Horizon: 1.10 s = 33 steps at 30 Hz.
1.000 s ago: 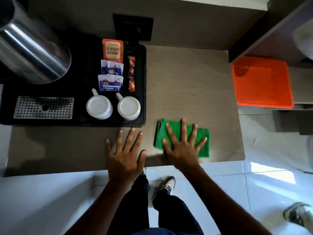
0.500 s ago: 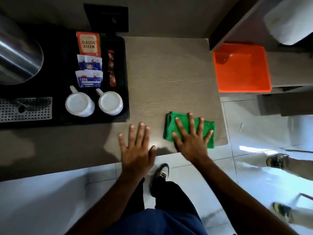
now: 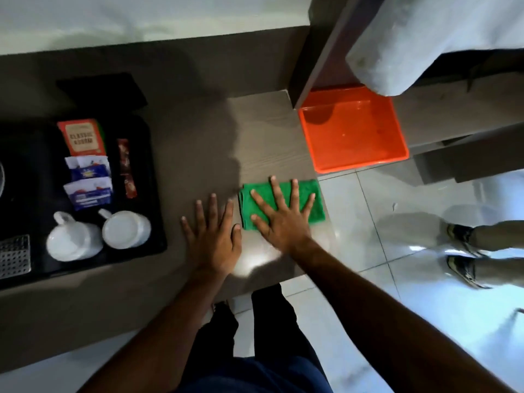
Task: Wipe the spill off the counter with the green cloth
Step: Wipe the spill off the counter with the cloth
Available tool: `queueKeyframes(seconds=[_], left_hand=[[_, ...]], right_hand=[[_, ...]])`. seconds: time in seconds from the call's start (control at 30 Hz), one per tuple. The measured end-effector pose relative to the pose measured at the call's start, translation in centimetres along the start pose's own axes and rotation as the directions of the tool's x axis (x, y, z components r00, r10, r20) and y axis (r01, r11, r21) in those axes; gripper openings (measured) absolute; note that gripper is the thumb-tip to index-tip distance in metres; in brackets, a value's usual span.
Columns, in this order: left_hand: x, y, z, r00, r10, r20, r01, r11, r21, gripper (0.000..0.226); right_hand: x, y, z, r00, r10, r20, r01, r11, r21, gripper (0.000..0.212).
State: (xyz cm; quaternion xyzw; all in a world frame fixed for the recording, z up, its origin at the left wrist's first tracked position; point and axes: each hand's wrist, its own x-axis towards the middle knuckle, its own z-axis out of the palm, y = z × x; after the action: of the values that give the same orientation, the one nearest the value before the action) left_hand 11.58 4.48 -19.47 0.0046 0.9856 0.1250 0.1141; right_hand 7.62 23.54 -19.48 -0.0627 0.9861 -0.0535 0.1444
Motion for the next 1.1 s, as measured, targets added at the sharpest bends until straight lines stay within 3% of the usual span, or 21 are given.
queueKeyframes(seconds=[0.17, 0.3, 0.4, 0.5, 0.67, 0.83, 1.0, 1.1], left_hand=[[4.7, 2.7, -0.4, 0.998, -0.06, 0.019, 0.06, 0.998, -0.01, 0.068], [5.2, 2.7, -0.3, 0.998, -0.069, 0.005, 0.069, 0.998, 0.016, 0.068], [5.1, 2.9, -0.2, 0.997, -0.073, 0.01, 0.072, 0.997, 0.038, 0.067], [5.1, 3.2, -0.1, 0.996, -0.086, -0.019, 0.086, 0.996, 0.025, 0.067], [5.2, 3.0, 0.4, 0.995, -0.08, -0.062, 0.083, 0.996, 0.044, 0.066], [5.2, 2.6, 0.4, 0.992, -0.081, -0.101, 0.085, 0.996, 0.035, 0.065], [5.5, 2.7, -1.2, 0.997, -0.07, -0.024, 0.072, 0.994, 0.082, 0.068], [5.7, 3.2, -2.6, 0.997, -0.079, -0.013, 0.08, 0.995, 0.064, 0.07]], right_hand=[[7.7, 4.7, -3.2, 0.997, 0.007, 0.077, -0.006, 1.0, -0.015, 0.064], [-1.7, 6.2, -0.7, 0.999, -0.032, 0.024, 0.032, 0.999, -0.015, 0.062], [-10.6, 7.3, 1.5, 0.996, -0.056, 0.072, 0.056, 0.998, 0.001, 0.062], [-12.6, 6.8, 1.8, 0.988, -0.01, 0.152, 0.012, 1.0, -0.006, 0.063], [-6.4, 5.5, -0.6, 0.978, -0.121, 0.172, 0.121, 0.993, 0.01, 0.063], [4.6, 3.0, -3.7, 0.991, -0.081, 0.105, 0.075, 0.995, 0.059, 0.061], [11.0, 2.0, -6.3, 0.974, -0.051, 0.22, 0.027, 0.993, 0.112, 0.065], [8.4, 2.6, -6.9, 0.987, -0.146, 0.063, 0.146, 0.989, 0.013, 0.07]])
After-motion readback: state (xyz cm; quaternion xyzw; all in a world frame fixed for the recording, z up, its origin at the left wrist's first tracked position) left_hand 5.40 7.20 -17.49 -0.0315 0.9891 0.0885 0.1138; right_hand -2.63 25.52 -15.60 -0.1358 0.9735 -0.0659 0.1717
